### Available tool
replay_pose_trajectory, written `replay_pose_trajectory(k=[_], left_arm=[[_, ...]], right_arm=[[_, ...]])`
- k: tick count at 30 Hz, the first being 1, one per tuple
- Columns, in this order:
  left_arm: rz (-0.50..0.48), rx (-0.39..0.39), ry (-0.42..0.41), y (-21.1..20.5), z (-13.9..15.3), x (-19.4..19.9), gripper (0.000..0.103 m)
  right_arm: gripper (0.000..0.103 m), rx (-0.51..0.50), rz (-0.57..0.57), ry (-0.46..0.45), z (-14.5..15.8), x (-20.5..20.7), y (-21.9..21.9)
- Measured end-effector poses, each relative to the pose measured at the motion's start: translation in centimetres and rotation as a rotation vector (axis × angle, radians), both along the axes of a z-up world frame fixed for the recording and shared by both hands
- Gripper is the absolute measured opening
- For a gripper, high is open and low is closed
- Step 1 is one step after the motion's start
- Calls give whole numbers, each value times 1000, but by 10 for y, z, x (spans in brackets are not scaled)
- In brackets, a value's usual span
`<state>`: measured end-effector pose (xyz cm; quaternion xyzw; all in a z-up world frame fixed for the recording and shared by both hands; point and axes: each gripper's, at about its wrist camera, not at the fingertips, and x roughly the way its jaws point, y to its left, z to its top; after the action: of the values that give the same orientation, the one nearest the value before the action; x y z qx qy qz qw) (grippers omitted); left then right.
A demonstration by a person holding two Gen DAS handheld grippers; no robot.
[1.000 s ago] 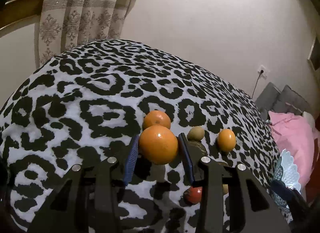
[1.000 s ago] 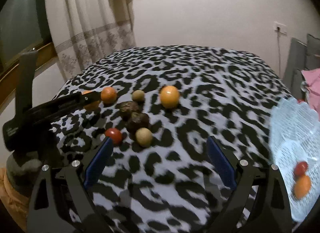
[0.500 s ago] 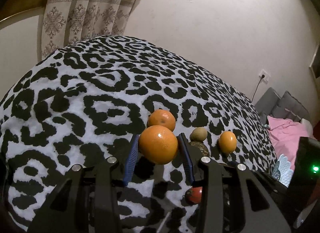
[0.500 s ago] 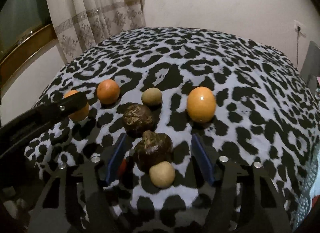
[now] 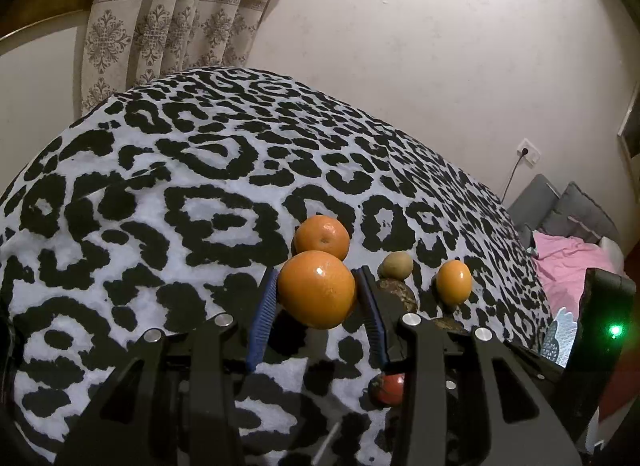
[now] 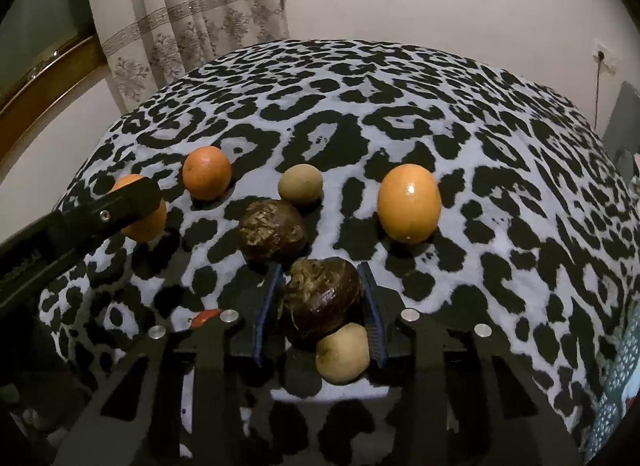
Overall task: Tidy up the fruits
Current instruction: 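Close the right gripper on the small brown kiwi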
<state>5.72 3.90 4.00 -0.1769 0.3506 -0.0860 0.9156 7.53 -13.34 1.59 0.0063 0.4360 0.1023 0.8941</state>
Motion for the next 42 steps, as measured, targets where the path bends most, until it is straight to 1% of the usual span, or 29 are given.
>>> replay_pose_trajectory(k=[5, 8, 15, 18, 20, 22, 24, 28, 32, 35, 39, 42], left_arm=[[-5, 0, -2, -2, 0, 0, 41], [-11, -1, -6, -4, 1, -1, 41], [-26, -5, -17, -7, 3, -4, 41], [-27, -6, -18, -7, 3, -4, 41], [-25, -7, -16, -7, 3, -5, 41], [-22, -7, -13, -6, 3, -5, 41], [-21, -7, -12, -6, 3, -4, 41], [-21, -10, -13, -5, 3, -5, 41], [-18, -13, -9, -4, 3, -4, 41], [-17, -17, -8, -3, 3, -4, 41], [-21, -15, -9, -4, 3, -4, 41], [-27, -15, -9, -6, 3, -5, 41]], right_arm=[[39, 35, -31, -13, 7, -10, -10], [39, 63, -50, -37, 19, -16, -18], [39, 119, -90, -122, 56, -33, -37], [39, 127, -103, -135, 61, -37, -43], [39, 151, -118, -117, 58, -36, -48], [39, 191, -122, -75, 49, -33, -52], [39, 216, -96, -33, 40, -29, -50], [41, 208, -50, -3, 34, -32, -36], [41, 199, -26, 9, 28, -47, -29], [41, 205, -57, 11, 22, -62, -35], [41, 160, -130, -10, 15, -80, -50], [41, 156, -153, 12, 5, -76, -58]])
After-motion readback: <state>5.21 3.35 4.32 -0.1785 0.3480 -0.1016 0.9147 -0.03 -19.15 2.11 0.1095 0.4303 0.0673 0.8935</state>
